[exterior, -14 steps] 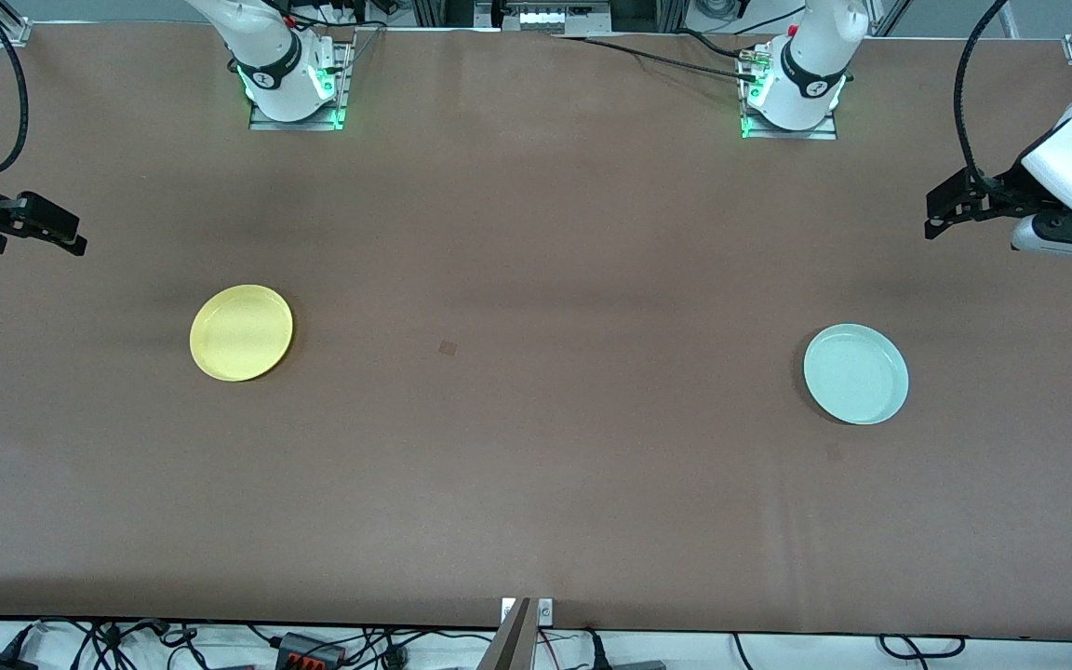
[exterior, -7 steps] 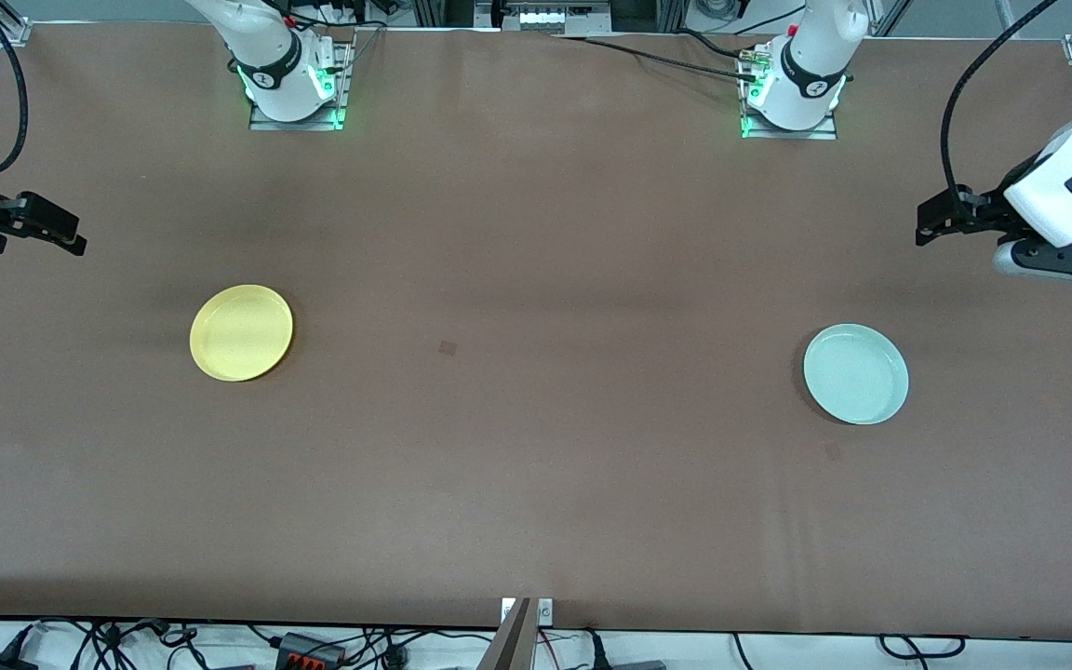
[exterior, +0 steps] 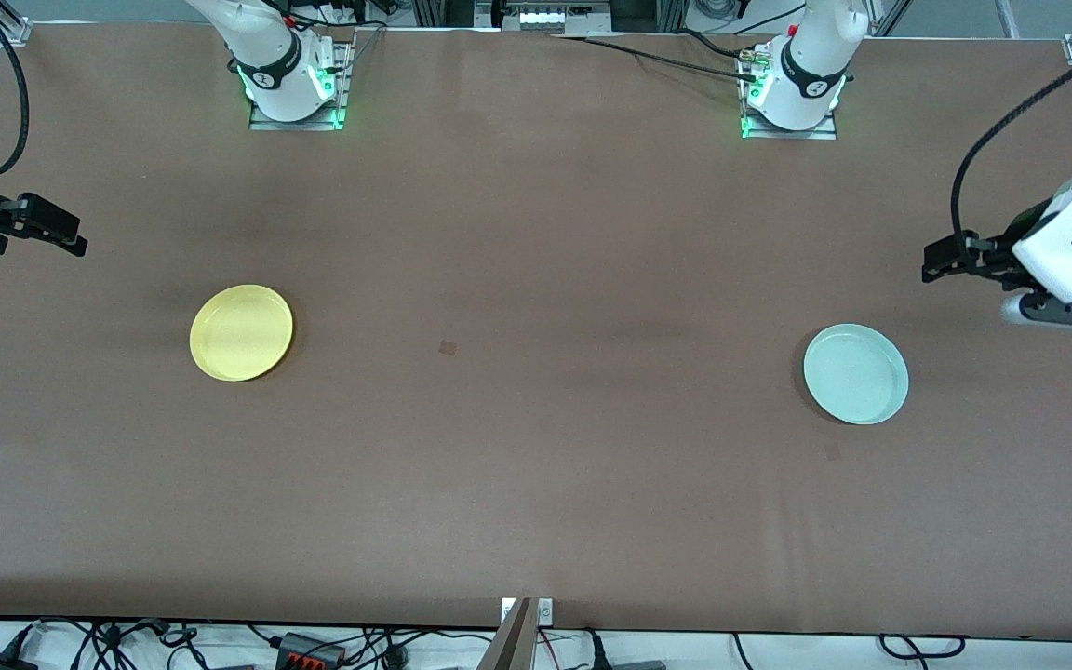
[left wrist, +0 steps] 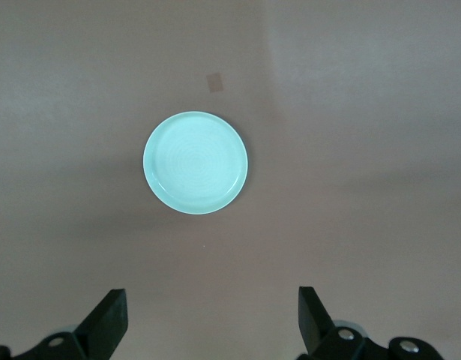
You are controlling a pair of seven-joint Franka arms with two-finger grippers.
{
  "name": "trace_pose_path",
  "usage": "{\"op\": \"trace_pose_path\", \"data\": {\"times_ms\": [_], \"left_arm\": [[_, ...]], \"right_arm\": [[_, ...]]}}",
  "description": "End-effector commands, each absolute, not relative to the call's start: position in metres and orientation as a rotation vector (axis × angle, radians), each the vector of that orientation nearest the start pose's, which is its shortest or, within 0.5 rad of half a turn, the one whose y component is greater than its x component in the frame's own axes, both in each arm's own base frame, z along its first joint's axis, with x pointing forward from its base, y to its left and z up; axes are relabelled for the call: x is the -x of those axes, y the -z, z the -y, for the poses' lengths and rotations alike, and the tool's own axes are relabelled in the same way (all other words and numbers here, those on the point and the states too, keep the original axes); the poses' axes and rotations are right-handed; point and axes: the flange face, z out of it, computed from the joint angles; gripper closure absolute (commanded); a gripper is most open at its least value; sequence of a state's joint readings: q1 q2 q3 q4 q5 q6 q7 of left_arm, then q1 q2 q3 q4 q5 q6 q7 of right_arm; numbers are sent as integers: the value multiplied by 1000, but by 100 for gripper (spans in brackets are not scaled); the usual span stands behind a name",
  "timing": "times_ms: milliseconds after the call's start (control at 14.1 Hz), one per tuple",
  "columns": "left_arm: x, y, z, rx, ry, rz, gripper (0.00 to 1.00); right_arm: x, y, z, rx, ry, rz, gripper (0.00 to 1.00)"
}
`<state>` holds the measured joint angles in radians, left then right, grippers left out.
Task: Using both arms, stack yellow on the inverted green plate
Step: 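Reach the left gripper down to the rim of the green plate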
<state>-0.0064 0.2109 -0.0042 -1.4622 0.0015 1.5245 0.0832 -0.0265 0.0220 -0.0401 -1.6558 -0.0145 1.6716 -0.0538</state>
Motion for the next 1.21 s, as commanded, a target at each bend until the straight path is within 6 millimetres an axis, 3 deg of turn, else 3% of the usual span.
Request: {"op": "trace_pose_path", "data": {"times_ms": [0, 213, 426, 781, 994, 1136], "left_arm": [[-631, -516, -24, 3133, -280, -181, 0], [-657, -471, -68, 3163, -181, -301, 0], [-667, -407, -117, 3270, -223, -214, 0], [-671, -322, -147, 3267, -217, -447, 0], [-658, -270, -152, 3228, -142, -593, 0], [-650, -248, -155, 3215, -126, -685, 0]], "right_arm": [[-566, -586, 43, 3165, 2, -18, 0], [-566, -584, 45, 3165, -7, -11, 0], [-568, -579, 44, 3163, -24, -9, 0], [-569, -578, 42, 3163, -29, -1, 0], [-569, -578, 42, 3163, -29, -4, 0], [-570, -576, 41, 3163, -34, -4, 0]]}}
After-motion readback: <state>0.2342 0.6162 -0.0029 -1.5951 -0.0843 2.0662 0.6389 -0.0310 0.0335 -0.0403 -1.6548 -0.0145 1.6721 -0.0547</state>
